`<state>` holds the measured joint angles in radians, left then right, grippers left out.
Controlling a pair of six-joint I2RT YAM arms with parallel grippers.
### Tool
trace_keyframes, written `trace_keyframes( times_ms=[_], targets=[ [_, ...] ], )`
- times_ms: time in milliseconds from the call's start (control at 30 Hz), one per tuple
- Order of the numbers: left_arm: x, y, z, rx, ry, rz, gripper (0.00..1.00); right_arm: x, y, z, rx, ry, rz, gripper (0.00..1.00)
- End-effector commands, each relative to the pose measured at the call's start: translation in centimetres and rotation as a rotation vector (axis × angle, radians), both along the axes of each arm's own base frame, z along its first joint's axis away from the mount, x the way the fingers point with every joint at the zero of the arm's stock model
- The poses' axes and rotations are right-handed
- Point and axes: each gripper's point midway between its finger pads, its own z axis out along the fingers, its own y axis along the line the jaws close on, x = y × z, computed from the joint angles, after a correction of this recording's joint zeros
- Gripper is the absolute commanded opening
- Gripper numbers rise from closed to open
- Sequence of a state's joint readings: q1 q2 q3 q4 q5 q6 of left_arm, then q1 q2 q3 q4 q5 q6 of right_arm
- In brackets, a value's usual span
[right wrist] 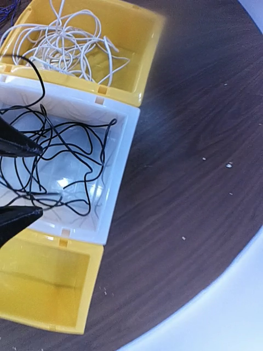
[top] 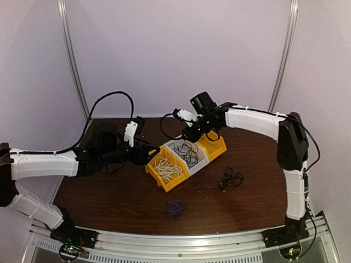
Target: Untangle the cables
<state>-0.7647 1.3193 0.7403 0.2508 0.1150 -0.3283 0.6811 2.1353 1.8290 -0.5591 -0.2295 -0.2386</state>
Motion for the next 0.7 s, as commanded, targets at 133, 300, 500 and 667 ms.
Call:
trace_keyframes(
  times_ms=[133,300,500,667],
  targets=[
    [0.8,-2.8,1.0,-0.004,-0.119,-0.122,0.69,0.4,-2.2,5.8,0.013,-0.096,-0.051,0.34],
    [2.6,-5.3,-0.1,0.037,-0.131,-0.168,0.65,-0.3,-3.0,8.8,0.092,-0.095,-0.032,0.34],
    [4.8,-8.9,-1.9,0.081,-0.124,-0.230,0.57,-1.2,-7.3,13.1,0.155,-0.181,-0.059,0.36],
    [6.3,-10.9,-4.1,0.107,-0.096,-0.260,0.49,-1.5,-13.3,12.3,0.157,-0.173,-0.143,0.36]
  ],
)
